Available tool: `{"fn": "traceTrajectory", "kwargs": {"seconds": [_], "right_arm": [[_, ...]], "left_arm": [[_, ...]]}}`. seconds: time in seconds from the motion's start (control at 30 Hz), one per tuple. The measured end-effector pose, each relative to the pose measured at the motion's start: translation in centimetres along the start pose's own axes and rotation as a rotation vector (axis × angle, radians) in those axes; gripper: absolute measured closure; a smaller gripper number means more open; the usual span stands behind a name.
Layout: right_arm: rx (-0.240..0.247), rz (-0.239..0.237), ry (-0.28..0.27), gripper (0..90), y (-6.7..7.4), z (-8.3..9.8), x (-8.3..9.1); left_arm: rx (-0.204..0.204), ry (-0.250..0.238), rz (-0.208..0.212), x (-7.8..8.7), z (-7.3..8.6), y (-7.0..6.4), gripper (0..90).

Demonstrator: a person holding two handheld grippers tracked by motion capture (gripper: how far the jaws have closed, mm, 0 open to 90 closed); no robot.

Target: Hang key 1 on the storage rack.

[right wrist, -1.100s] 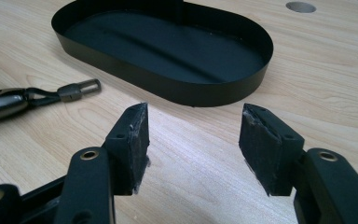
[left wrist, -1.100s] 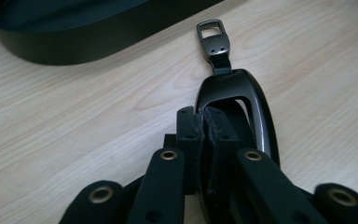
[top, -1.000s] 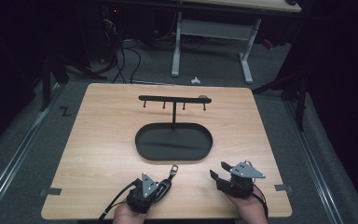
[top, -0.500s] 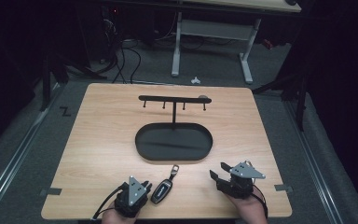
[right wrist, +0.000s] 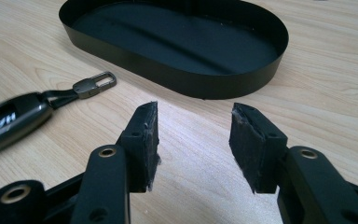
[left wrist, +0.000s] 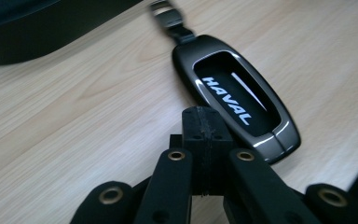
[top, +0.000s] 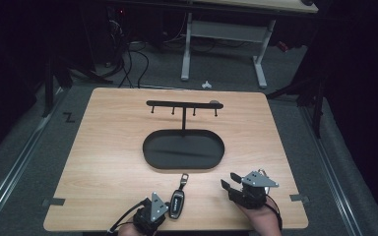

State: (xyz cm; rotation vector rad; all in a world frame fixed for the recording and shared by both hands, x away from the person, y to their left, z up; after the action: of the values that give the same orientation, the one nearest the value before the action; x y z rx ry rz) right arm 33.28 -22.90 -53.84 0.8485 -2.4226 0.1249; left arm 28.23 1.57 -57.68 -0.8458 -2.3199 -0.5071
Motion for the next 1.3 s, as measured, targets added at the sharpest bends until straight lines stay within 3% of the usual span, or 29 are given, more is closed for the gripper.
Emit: {"fn": "traceTrajectory", "kwargs": {"seconds": [0.1, 0.2, 0.33, 0.43, 0.53, 0.6, 0.67, 0.73, 0.8, 0.97, 1.03, 1.17, 1.3], "right_arm": [[0.009, -0.003, -0.003, 53.4, 0.1, -0.1, 0.1], [0.009, -0.018, -0.012, 54.8, 0.5, -0.2, 0.2], [0.02, -0.074, -0.012, 61.1, 1.7, -0.3, -0.2], [0.04, -0.106, -0.014, 66.8, 3.2, -0.4, -0.6], [0.059, -0.14, -0.008, 75.1, 4.8, -0.5, -1.1], [0.07, -0.164, 0.002, 82.9, 5.9, -0.5, -1.5], [0.088, -0.189, 0.017, 90.0, 7.1, -0.4, -1.9], [0.108, -0.221, 0.043, 90.0, 8.4, -0.1, -2.6], [0.14, -0.247, 0.064, 90.0, 9.7, 0.1, -3.2], [0.205, -0.298, 0.105, 90.0, 12.3, 0.7, -4.4], [0.241, -0.294, 0.129, 90.0, 12.9, 1.0, -4.9], [0.257, -0.272, 0.151, 90.0, 12.5, 1.4, -5.2], [0.235, -0.242, 0.148, 90.0, 11.2, 1.3, -5.0]], "left_arm": [[-0.025, -0.014, 0.015, -0.5, -0.8, -0.9, 89.5], [-0.013, -0.027, -0.001, -0.2, -1.1, 0.1, 86.0], [0.047, -0.063, -0.074, 1.5, -1.0, 4.7, 75.9], [0.081, -0.103, -0.178, 3.3, -0.1, 8.9, 63.1], [0.142, -0.126, -0.286, 4.8, 2.2, 12.4, 50.7], [0.189, -0.116, -0.305, 5.2, 3.8, 14.0, 46.0], [0.203, -0.094, -0.341, 5.5, 4.4, 15.6, 40.7], [0.269, -0.12, -0.35, 6.0, 4.7, 16.7, 39.6], [0.293, -0.14, -0.349, 6.4, 4.7, 17.1, 39.7], [0.259, -0.127, -0.349, 6.1, 4.7, 16.8, 39.9], [0.253, -0.114, -0.34, 5.7, 4.8, 16.6, 40.1], [0.235, -0.112, -0.335, 5.6, 4.7, 16.3, 40.2], [0.232, -0.12, -0.325, 5.6, 4.7, 16.2, 40.2]]}}
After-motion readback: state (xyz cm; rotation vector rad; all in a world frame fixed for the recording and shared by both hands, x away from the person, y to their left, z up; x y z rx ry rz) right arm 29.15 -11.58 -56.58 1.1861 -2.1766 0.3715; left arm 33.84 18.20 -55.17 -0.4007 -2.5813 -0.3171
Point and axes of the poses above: each handheld gripper's, and its own axes: x roughly backward along the jaws, z roughly out of its underside, y roughly to its left, the point moved 7 cm from there along -x, roughly forward along the jaws, and after that the axes turned 7 degrees about -z, right-handed, at the moved point
